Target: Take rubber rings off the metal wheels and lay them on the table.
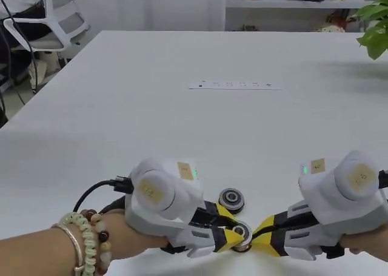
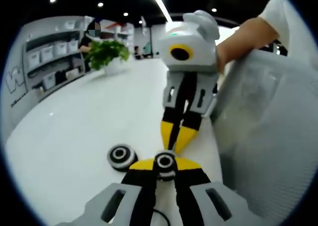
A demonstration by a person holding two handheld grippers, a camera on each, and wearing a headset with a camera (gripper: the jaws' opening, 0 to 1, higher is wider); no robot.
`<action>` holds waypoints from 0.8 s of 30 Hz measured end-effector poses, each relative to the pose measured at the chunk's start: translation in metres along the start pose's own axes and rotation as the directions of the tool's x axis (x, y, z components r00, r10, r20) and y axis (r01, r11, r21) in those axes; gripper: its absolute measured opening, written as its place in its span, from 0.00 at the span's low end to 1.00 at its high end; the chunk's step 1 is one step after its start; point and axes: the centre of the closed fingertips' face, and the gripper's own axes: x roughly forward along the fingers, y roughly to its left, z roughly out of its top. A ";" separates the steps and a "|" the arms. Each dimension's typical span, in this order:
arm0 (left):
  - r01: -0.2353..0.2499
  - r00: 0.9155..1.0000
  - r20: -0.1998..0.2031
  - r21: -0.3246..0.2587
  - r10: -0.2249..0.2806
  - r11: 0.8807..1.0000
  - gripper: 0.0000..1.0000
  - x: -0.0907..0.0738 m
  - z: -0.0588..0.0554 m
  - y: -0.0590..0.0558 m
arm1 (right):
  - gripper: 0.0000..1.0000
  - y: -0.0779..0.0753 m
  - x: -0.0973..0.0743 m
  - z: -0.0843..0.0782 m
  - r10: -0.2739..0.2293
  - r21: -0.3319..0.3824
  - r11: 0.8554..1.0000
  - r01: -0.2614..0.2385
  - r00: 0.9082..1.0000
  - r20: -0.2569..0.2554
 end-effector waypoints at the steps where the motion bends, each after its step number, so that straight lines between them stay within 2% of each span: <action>1: 0.000 1.000 0.000 0.000 0.000 1.000 0.14 0.000 0.000 0.000 | 0.01 0.000 0.000 0.000 -0.001 0.014 1.000 0.001 1.000 -0.001; 11: -0.009 1.000 -0.003 0.001 0.009 1.000 0.14 0.000 -0.001 0.003 | 0.00 -0.002 0.001 0.002 -0.029 0.010 1.000 0.029 1.000 -0.009; 13: -0.009 1.000 -0.004 0.006 0.009 1.000 0.14 0.000 -0.001 0.003 | 0.00 -0.004 0.001 0.002 -0.037 0.073 0.997 0.037 0.999 -0.008; 14: -0.009 1.000 -0.004 0.007 0.009 1.000 0.14 0.000 -0.001 0.003 | 0.00 -0.005 0.001 0.001 -0.031 0.137 0.990 0.032 0.999 -0.013; 16: -0.012 1.000 -0.005 0.012 0.012 1.000 0.14 0.000 -0.001 0.003 | 0.00 -0.007 0.002 0.001 -0.024 0.218 0.976 0.024 1.000 0.001; 18: -0.012 1.000 -0.004 0.012 0.012 1.000 0.14 0.000 -0.001 0.004 | 0.00 -0.008 0.001 0.001 -0.019 0.254 0.967 0.013 1.000 0.023; 21: -0.018 1.000 -0.003 0.013 0.018 1.000 0.14 0.001 0.000 0.005 | 0.00 -0.010 0.001 0.000 -0.026 0.268 0.963 0.015 0.999 0.036; 24: -0.028 1.000 -0.003 0.015 0.028 0.999 0.14 0.001 -0.001 0.008 | 0.00 -0.012 0.002 0.003 -0.043 0.251 0.967 0.032 0.998 0.042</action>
